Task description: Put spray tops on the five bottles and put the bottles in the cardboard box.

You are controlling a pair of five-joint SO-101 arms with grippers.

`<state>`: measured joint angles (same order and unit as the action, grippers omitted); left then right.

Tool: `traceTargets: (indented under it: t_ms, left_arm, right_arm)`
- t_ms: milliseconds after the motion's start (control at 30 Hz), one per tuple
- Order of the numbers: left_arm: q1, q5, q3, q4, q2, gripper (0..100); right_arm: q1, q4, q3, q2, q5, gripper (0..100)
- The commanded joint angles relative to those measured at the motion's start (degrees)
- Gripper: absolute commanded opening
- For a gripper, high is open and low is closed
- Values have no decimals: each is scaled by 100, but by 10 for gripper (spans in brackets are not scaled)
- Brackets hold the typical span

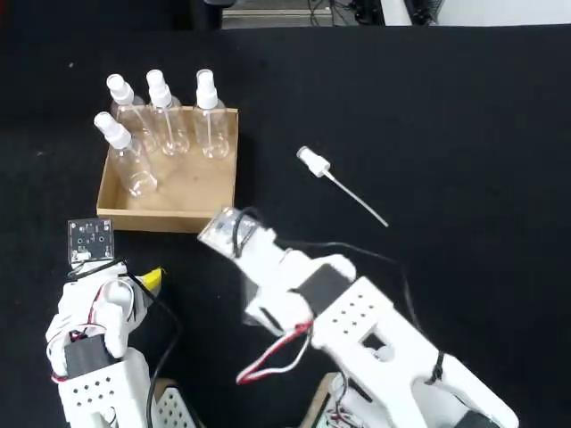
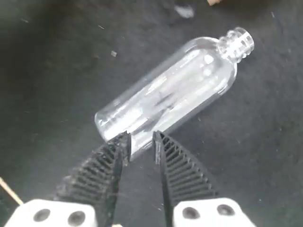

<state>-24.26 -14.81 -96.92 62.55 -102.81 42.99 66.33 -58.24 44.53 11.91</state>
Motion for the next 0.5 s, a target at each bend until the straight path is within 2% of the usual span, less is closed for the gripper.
traceTargets:
  t_ms: [0,100,300,400,467]
  left_arm:
    - [48,-53,-48,35,-26,339]
    - [57,-53,-48,35,-26,339]
    - [180,-53,479,360,-26,339]
    - [479,-53,1165,738,-18,339]
    - [813,-62,1481,791,18,339]
  right_arm:
    - [-35,211,224,444,-70,68]
    - [-695,536,541,699,-70,68]
    - [-2637,501,532,804,-70,68]
    - [-3569,290,242,813,-70,68]
    - [-3947,79,-13,848,-70,68]
